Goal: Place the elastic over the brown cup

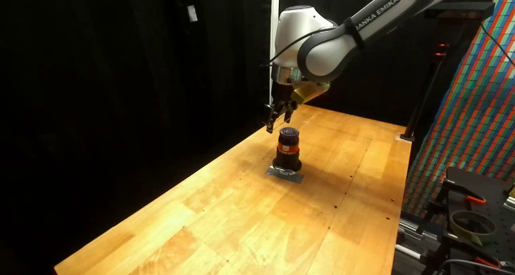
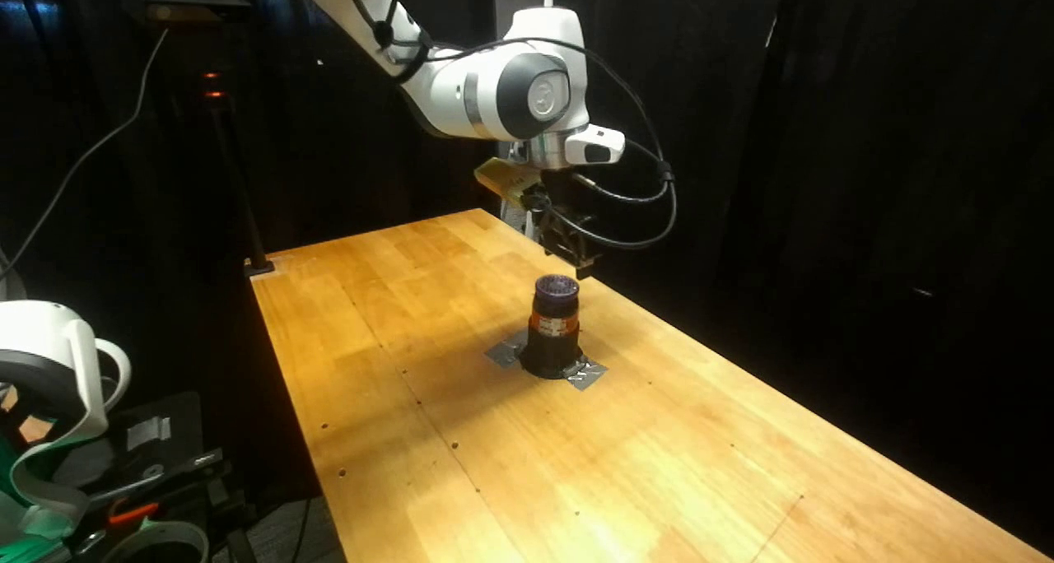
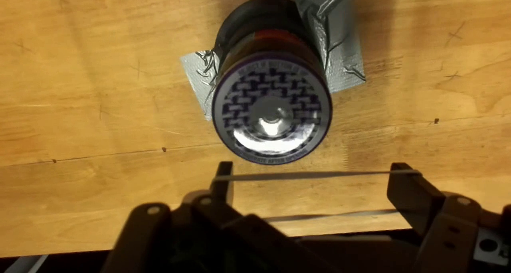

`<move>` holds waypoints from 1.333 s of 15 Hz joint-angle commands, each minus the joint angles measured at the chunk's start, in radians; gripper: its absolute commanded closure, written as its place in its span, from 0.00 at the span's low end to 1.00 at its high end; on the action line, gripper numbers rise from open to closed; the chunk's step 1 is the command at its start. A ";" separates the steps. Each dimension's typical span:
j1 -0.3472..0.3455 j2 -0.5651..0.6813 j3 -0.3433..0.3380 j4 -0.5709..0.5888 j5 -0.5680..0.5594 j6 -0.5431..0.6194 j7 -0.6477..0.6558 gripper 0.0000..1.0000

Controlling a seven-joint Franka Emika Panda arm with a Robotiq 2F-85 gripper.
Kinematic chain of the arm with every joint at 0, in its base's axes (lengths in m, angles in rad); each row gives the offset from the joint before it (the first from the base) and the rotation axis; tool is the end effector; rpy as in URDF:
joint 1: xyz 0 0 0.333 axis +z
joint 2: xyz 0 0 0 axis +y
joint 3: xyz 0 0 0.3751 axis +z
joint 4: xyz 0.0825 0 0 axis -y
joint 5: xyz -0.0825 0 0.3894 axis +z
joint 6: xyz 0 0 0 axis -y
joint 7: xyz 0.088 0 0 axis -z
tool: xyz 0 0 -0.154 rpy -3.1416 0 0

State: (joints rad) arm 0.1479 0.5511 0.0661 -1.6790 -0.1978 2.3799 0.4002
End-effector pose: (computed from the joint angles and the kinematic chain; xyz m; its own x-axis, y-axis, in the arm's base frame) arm 0.7217 0.1422 0.2980 0.9819 -0.0595 0.1798 -0.0706 -0.9959 0.0558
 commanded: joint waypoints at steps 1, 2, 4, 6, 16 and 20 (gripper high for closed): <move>0.015 0.076 -0.039 0.130 0.040 -0.092 -0.049 0.00; 0.008 0.086 -0.036 0.144 0.055 -0.119 -0.069 0.00; 0.004 0.100 -0.041 0.159 0.067 -0.149 -0.087 0.00; -0.002 0.112 -0.042 0.166 0.083 -0.166 -0.103 0.00; -0.039 0.065 -0.027 0.052 0.166 -0.146 -0.161 0.00; -0.060 -0.027 -0.026 -0.088 0.222 -0.080 -0.183 0.00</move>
State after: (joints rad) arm 0.1119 0.6255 0.0336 -1.6250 -0.0188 2.2471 0.2576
